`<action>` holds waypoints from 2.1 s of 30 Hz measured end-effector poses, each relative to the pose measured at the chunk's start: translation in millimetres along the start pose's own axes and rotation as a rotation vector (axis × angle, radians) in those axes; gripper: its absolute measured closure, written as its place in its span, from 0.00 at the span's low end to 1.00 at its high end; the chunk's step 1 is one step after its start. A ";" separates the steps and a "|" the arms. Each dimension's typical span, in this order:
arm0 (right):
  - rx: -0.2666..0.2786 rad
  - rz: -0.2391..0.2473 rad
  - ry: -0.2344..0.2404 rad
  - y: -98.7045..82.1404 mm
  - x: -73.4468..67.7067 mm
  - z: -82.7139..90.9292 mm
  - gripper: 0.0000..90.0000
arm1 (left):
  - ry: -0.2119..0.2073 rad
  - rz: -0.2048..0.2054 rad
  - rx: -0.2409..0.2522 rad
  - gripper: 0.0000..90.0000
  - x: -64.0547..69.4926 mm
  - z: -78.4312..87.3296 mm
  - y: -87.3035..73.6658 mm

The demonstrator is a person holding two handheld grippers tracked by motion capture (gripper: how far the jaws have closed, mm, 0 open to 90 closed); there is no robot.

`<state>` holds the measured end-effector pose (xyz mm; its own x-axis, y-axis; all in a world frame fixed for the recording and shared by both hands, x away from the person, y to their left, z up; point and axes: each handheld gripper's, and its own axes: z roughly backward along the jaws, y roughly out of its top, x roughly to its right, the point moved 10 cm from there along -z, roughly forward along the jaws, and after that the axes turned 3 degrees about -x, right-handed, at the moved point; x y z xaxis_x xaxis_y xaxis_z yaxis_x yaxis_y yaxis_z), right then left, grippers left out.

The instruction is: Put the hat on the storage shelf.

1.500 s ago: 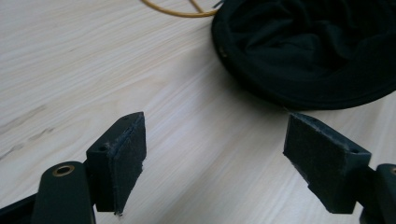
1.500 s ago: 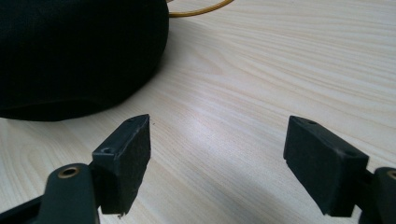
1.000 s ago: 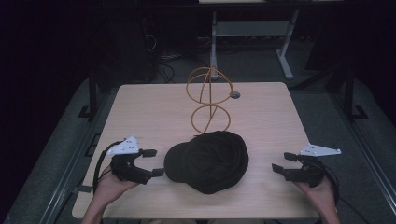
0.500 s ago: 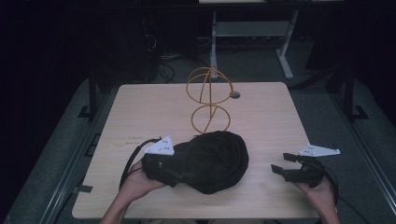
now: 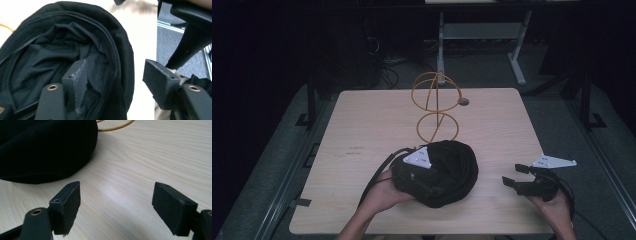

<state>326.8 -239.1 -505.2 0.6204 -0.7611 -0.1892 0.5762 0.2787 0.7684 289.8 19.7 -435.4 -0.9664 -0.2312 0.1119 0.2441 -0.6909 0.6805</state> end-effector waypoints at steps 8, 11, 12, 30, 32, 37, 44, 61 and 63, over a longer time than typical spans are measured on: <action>0.001 0.010 0.004 0.7 -1.9 0.1 0.25 | -0.014 -0.082 -0.160 0.49 4.0 -27.3 -2.5; -0.001 0.008 0.005 0.7 -3.0 0.7 0.25 | -0.013 -0.104 -0.221 0.54 1.6 -34.8 -7.9; -0.001 0.010 0.006 0.7 -3.2 0.6 0.25 | -0.022 -0.108 -0.243 0.57 1.4 -37.1 -10.1; 0.000 0.025 0.015 2.3 -9.7 -2.0 0.25 | -0.099 -0.229 -0.469 0.85 10.1 -61.2 -24.6; -0.004 0.021 0.020 2.2 -11.0 -2.3 0.25 | -0.096 -0.207 -0.447 0.87 9.1 -59.8 -22.0; 0.008 0.024 0.035 5.3 -14.9 -1.5 0.25 | -0.115 -0.186 -0.353 0.87 4.9 -47.7 -13.1; 0.054 0.034 0.070 16.8 -29.0 3.1 0.25 | -0.168 -0.139 -0.194 0.88 3.1 -27.7 4.3; 0.237 0.088 0.250 59.4 -77.7 23.6 0.21 | -0.275 -0.163 0.017 0.87 18.0 4.4 49.0; 0.245 0.094 0.251 62.5 -79.6 22.6 0.21 | -0.282 -0.172 0.032 0.87 20.8 6.0 54.2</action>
<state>301.4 -174.3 -428.3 0.7936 -0.5626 -0.2317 0.3844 0.1684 0.9077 282.5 -18.5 -391.8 -0.9785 0.0890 0.1859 0.0766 -0.6803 0.7289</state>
